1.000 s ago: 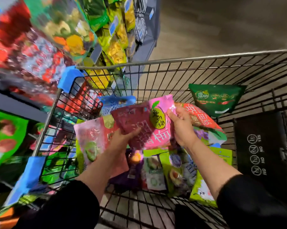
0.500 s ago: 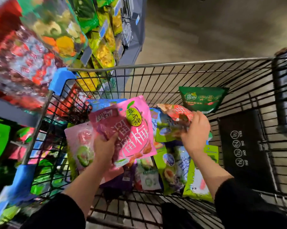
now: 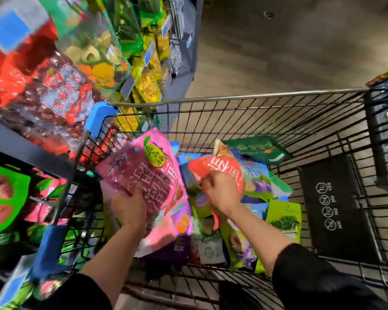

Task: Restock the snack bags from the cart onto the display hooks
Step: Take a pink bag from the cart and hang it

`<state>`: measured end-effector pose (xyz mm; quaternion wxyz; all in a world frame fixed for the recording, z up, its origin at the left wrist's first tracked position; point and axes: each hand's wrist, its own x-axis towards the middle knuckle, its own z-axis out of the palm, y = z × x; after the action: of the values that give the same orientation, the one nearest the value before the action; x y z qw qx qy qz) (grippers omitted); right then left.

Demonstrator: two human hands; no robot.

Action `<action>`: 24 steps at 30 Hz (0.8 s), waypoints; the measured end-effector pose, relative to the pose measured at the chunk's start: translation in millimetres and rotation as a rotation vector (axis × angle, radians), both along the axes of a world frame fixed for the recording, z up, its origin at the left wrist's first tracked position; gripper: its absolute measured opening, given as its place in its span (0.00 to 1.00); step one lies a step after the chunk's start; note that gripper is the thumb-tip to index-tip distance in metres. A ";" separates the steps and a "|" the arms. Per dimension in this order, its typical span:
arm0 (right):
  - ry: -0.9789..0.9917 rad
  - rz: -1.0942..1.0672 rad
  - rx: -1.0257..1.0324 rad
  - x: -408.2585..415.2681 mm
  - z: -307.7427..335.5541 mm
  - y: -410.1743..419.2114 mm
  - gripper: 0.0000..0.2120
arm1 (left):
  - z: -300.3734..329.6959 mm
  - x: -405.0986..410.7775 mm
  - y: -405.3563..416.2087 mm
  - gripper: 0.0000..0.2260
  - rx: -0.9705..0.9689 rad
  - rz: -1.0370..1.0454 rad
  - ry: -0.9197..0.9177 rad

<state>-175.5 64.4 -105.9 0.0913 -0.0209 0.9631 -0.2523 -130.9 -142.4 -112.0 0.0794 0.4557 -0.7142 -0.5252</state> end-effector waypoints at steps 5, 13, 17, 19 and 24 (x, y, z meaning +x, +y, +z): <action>-0.224 0.054 -0.423 -13.1 17.4 -77.0 0.19 | 14.3 8.9 -27.9 0.19 -0.073 0.104 -0.059; -0.347 0.367 -0.098 -49.3 -54.0 -99.2 0.28 | -2.3 20.9 -48.7 0.13 0.000 0.220 -0.124; -0.361 0.520 -0.005 -85.3 -56.6 -106.1 0.45 | -13.3 17.1 -48.8 0.09 0.030 0.247 -0.169; -0.325 0.625 0.123 -105.5 -67.1 -106.9 0.50 | -17.8 16.2 -49.3 0.08 0.030 0.250 -0.186; -0.489 0.847 0.199 -135.1 -89.1 -106.5 0.58 | -30.1 14.6 -50.1 0.10 0.006 0.235 -0.211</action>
<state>-310.6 -42.1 -195.0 0.4105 -0.3417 0.8398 -0.0977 -116.3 -192.5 -142.1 0.0636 0.5888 -0.6589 -0.4638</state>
